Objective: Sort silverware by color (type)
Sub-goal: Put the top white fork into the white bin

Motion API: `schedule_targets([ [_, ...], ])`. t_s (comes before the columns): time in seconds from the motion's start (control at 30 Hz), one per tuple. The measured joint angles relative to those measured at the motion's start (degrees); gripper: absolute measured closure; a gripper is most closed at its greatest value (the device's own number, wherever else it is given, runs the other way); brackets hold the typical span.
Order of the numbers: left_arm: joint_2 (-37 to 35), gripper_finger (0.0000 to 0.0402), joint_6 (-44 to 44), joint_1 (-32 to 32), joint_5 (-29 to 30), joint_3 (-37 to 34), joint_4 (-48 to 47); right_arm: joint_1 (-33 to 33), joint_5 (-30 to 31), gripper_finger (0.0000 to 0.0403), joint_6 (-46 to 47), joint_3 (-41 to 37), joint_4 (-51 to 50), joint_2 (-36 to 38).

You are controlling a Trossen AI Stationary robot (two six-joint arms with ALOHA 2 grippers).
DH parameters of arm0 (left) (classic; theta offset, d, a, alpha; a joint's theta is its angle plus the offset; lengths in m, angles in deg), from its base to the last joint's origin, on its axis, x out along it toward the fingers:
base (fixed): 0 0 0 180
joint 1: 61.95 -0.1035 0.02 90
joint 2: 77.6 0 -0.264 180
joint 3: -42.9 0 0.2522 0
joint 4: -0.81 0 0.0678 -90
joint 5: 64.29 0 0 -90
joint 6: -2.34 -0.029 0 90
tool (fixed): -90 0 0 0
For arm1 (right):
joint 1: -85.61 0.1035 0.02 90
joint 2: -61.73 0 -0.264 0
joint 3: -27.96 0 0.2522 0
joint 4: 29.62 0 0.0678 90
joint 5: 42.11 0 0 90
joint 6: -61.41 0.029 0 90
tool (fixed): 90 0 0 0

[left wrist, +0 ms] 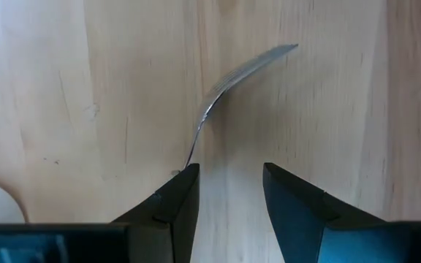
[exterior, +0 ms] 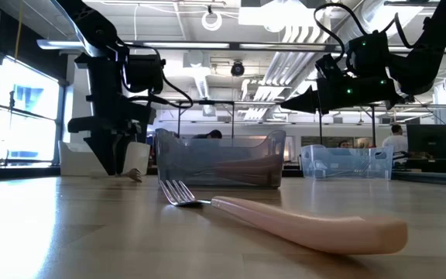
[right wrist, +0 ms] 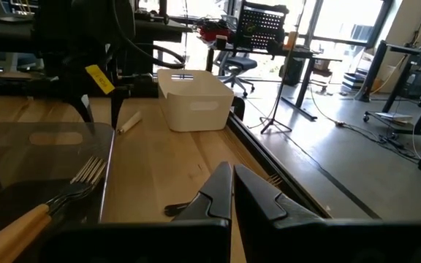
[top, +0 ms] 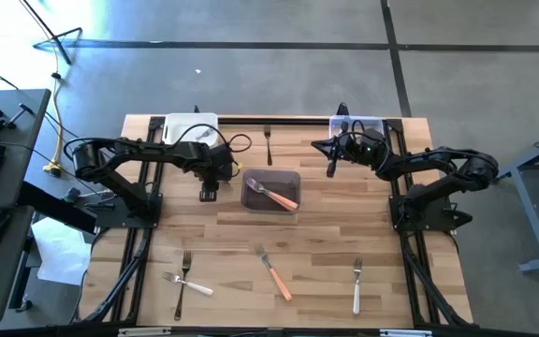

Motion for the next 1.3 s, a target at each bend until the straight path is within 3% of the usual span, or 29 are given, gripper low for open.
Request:
schedule_targets([
  [0.23,0.0,0.0261,-0.11,0.0,0.6,0.0,2.32,0.0,-0.01,0.0403,0.0,0.0,0.0,0.0],
  [0.4,0.0,0.0261,-0.13,0.0,5.18,0.0,2.81,0.0,-0.01,0.0403,0.0,0.0,0.0,0.0],
  [0.7,0.07,0.0265,-0.04,-2.9,2.96,-1.43,4.42,-0.01,-0.01,0.0403,-0.02,0.0,-0.02,0.0],
  [0.87,0.05,0.0298,-1.56,-3.9,2.3,-3.83,7.19,-0.01,-0.01,0.0403,0.0,0.0,0.0,0.0],
  [1.1,-0.11,0.0385,-3.06,-4.11,1.28,-3.83,6.42,0.0,-0.01,0.0403,0.0,0.0,0.0,0.0],
  [1.3,-0.13,0.0389,-3.45,-6.48,-1.57,1.34,-1.34,-0.01,-0.01,0.0403,0.0,0.0,-0.01,0.0],
])
